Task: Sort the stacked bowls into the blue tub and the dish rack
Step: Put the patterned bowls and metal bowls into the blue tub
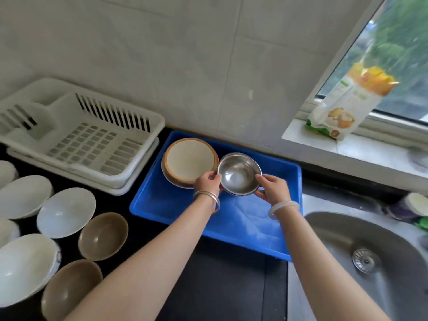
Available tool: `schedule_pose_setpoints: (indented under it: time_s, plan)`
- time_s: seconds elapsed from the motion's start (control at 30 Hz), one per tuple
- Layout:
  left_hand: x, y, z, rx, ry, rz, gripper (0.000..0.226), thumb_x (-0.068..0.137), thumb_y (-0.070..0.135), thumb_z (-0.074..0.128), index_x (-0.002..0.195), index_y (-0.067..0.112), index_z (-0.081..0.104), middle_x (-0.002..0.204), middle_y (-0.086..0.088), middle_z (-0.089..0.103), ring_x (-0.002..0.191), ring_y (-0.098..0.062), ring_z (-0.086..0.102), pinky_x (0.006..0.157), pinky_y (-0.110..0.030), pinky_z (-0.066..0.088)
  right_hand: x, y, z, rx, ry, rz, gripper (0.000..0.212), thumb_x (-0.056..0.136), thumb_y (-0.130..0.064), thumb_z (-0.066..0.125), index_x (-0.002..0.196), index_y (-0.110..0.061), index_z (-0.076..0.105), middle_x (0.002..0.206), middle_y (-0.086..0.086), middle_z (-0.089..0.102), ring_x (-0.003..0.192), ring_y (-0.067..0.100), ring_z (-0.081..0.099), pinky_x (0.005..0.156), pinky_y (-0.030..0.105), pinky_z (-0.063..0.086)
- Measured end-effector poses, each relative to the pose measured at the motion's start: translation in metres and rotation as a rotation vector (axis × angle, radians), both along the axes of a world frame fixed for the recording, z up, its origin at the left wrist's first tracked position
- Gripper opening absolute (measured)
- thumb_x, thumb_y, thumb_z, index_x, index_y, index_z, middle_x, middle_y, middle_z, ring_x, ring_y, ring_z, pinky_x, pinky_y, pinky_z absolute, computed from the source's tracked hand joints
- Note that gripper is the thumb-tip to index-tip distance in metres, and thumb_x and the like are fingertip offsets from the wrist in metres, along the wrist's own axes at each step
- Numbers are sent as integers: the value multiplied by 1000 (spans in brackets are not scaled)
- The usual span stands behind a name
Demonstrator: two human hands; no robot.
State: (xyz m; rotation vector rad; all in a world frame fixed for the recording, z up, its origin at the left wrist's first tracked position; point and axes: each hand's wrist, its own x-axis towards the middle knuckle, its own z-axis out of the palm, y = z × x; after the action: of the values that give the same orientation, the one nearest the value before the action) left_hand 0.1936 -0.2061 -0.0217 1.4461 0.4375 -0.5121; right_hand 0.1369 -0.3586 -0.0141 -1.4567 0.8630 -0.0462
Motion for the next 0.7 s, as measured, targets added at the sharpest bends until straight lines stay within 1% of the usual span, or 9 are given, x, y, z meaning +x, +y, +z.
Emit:
schedule_pose_setpoints:
  time_s: [0.1, 0.2, 0.27, 0.33, 0.43, 0.5, 0.6, 0.63, 0.7]
  plan:
    - [16, -22, -5, 45, -6, -3, 18, 86, 2, 54, 99, 6, 66, 97, -12, 65, 96, -32, 63, 90, -45, 53, 16, -16, -10, -43, 18, -42, 18, 89, -12, 59, 73, -14, 67, 84, 12, 65, 71, 23, 67, 54, 17, 55]
    - [25, -37, -10, 140, -49, -22, 25, 85, -2, 53, 107, 0, 64, 109, -18, 67, 102, -33, 63, 94, -43, 50, 30, -23, -19, -77, 43, -65, 21, 89, -15, 59, 71, -21, 66, 82, 5, 68, 73, 19, 69, 59, 20, 56]
    - [25, -44, -14, 252, -110, -46, 27, 85, 0, 54, 110, 2, 64, 111, -16, 68, 104, -32, 62, 94, -37, 49, 39, -26, -26, -116, 68, -69, 20, 89, -17, 59, 71, -22, 66, 78, 2, 68, 69, 17, 69, 66, 24, 57]
    - [23, -48, -17, 342, -169, -65, 24, 86, 4, 55, 107, 6, 66, 109, -14, 69, 103, -30, 61, 89, -35, 48, 46, -27, -32, -149, 81, -75, 16, 89, -18, 59, 75, -17, 68, 75, 1, 66, 64, 14, 68, 67, 24, 56]
    - [20, -53, -22, 410, -198, -81, 25, 85, 4, 55, 108, 9, 64, 111, -11, 68, 104, -30, 60, 84, -31, 45, 53, -27, -40, -213, 103, -63, 15, 89, -20, 58, 93, -13, 71, 75, -1, 67, 63, 10, 66, 68, 24, 56]
    - [19, -55, -26, 450, -181, -92, 31, 85, 6, 56, 116, 11, 60, 119, -9, 65, 111, -30, 58, 89, -34, 45, 54, -26, -44, -284, 119, -44, 17, 88, -21, 57, 92, -13, 72, 76, 3, 69, 62, 11, 66, 76, 31, 58]
    - [18, -59, -34, 506, -180, -119, 43, 86, 10, 57, 128, 14, 52, 133, -8, 56, 122, -31, 51, 98, -40, 44, 54, -24, -47, -358, 117, -37, 17, 87, -21, 55, 78, -15, 69, 75, 7, 70, 66, 16, 67, 82, 41, 57]
    - [17, -60, -37, 518, -189, -130, 46, 86, 10, 57, 131, 14, 50, 136, -7, 54, 124, -30, 49, 100, -40, 43, 54, -23, -48, -369, 114, -38, 15, 88, -21, 56, 81, -17, 68, 77, 6, 70, 70, 19, 68, 83, 42, 57]
    - [17, -60, -40, 511, -197, -132, 49, 87, 10, 56, 135, 15, 45, 142, -6, 48, 129, -29, 46, 103, -40, 41, 54, -22, -51, -394, 106, -35, 17, 89, -22, 57, 97, -14, 69, 87, 6, 70, 78, 23, 68, 84, 43, 56]
